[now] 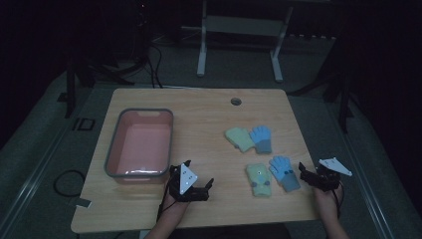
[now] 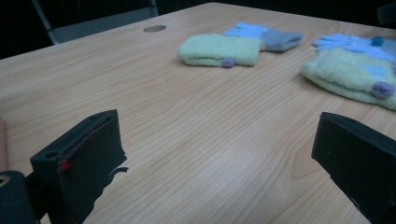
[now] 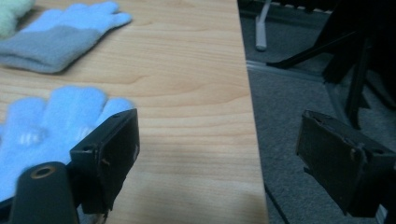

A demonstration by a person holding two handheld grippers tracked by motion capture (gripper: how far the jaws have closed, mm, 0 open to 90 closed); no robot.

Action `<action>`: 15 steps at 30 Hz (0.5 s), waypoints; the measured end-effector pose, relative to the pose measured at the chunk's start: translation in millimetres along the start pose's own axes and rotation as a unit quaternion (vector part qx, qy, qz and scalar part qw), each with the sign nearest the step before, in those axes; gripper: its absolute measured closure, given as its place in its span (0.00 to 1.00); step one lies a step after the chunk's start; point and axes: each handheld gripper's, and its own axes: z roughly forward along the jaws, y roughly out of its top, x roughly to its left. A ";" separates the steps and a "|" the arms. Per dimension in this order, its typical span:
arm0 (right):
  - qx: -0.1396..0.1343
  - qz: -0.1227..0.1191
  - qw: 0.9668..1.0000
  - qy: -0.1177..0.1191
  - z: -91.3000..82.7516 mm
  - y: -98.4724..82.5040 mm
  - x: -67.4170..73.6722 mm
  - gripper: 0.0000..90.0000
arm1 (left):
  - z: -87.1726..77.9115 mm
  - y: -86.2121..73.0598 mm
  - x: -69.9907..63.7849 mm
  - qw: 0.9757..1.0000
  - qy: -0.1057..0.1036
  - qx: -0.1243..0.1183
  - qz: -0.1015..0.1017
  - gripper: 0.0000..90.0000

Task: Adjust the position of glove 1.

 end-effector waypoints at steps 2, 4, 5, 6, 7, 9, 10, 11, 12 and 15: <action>0.008 0.007 1.000 0.011 0.8 0.3 -1.6 0.15 | 0.0 0.0 1.0 1.000 -0.004 0.000 -0.003 0.02; 0.010 0.010 1.000 0.014 0.9 0.2 -2.0 0.15 | 0.1 0.0 1.4 1.000 -0.005 0.000 -0.004 0.02; 0.011 0.011 1.000 0.015 0.9 0.1 -2.3 0.15 | 0.4 0.1 1.5 1.000 -0.005 0.001 -0.007 0.02; 0.011 0.011 1.000 0.015 0.9 0.1 -2.3 0.15 | 0.4 0.1 1.5 1.000 -0.005 0.001 -0.007 0.02; 0.011 0.011 1.000 0.018 0.8 0.2 -2.4 0.15 | 0.4 0.1 1.7 1.000 -0.004 0.002 -0.008 0.02; 0.016 0.007 1.000 0.017 1.6 0.7 -1.6 0.15 | 0.4 0.1 1.6 1.000 -0.002 0.001 -0.009 0.02; 0.019 0.004 1.000 0.017 1.8 1.1 -1.2 0.15 | 0.3 0.1 1.5 1.000 -0.002 0.000 -0.009 0.02; 0.026 0.002 0.999 0.018 2.2 2.0 -0.8 0.15 | 0.2 0.0 1.4 1.000 -0.001 -0.001 -0.008 0.03; 0.030 0.001 0.999 0.020 2.3 3.0 -1.1 0.15 | 0.1 0.0 1.3 1.000 -0.001 -0.001 -0.008 0.02; 0.044 0.003 0.998 0.033 2.5 5.2 -2.3 0.15 | 0.6 0.3 1.4 1.000 -0.001 0.003 -0.008 0.03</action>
